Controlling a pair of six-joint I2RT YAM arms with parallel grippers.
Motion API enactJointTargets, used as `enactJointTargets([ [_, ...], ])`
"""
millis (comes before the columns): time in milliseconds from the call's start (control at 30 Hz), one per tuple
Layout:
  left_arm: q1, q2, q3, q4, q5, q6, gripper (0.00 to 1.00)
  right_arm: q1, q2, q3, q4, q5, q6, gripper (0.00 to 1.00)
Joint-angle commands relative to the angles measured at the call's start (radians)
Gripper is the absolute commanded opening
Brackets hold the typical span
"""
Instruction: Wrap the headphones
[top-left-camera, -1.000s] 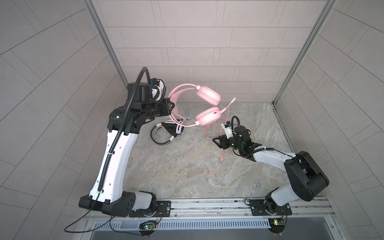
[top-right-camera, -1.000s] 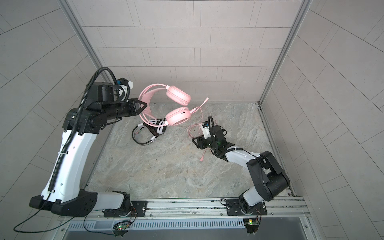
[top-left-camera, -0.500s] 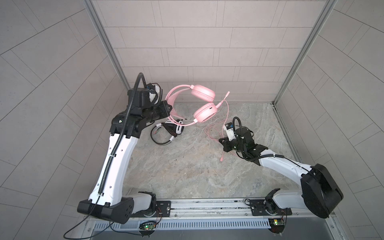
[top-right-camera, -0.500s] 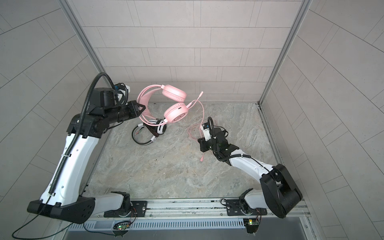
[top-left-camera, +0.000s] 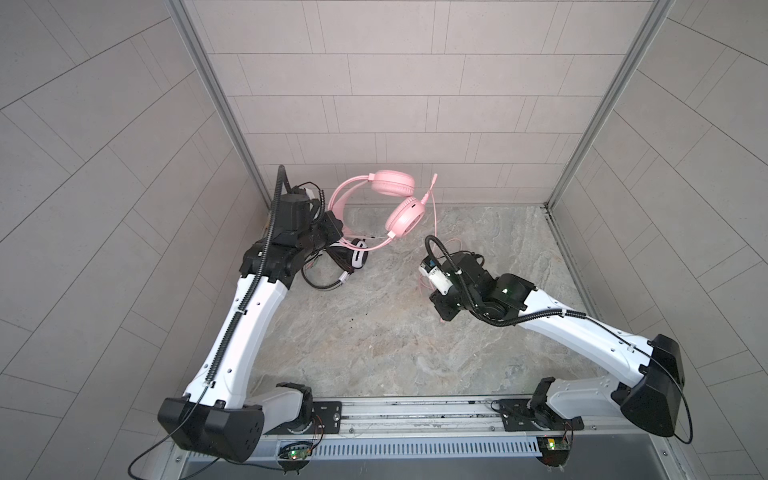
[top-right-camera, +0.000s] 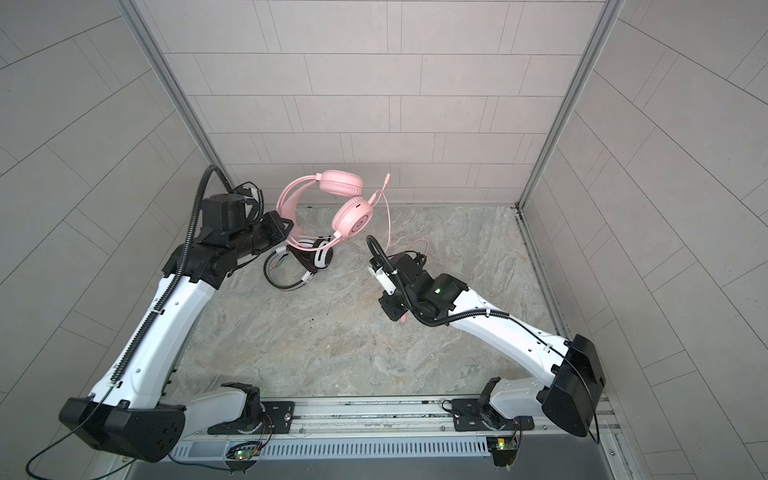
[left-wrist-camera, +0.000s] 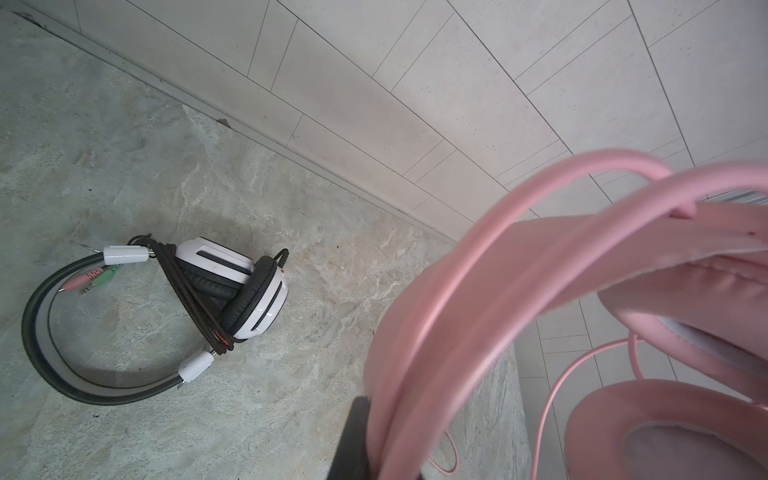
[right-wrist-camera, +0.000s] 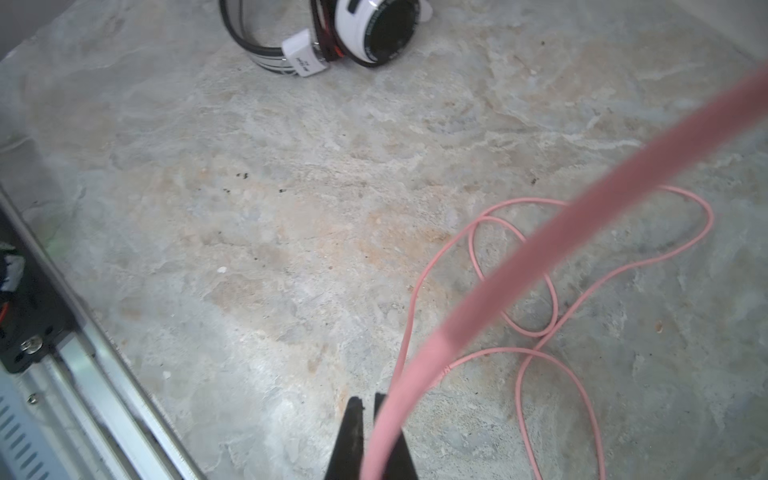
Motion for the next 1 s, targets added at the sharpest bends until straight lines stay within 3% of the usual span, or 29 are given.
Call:
enactJointTargets([
  [0, -0.014, -0.045, -0.003, 0.098, -0.043, -0.021, 0.00, 0.078, 0.031, 0.113, -0.251, 0.045, -0.050, 0.00],
  [200, -0.065, -0.032, 0.007, 0.067, -0.097, 0.048, 0.00, 0.196, 0.147, 0.359, -0.468, 0.068, -0.112, 0.00],
  [500, -0.155, 0.006, 0.004, 0.036, -0.089, 0.133, 0.00, 0.204, 0.277, 0.733, -0.589, 0.049, -0.220, 0.00],
  [667, -0.190, 0.017, 0.001, 0.019, -0.038, 0.173, 0.00, 0.152, 0.342, 0.895, -0.613, 0.029, -0.243, 0.00],
  [967, -0.205, -0.029, -0.025, -0.024, 0.033, 0.294, 0.00, -0.014, 0.367, 0.990, -0.572, -0.084, -0.229, 0.00],
])
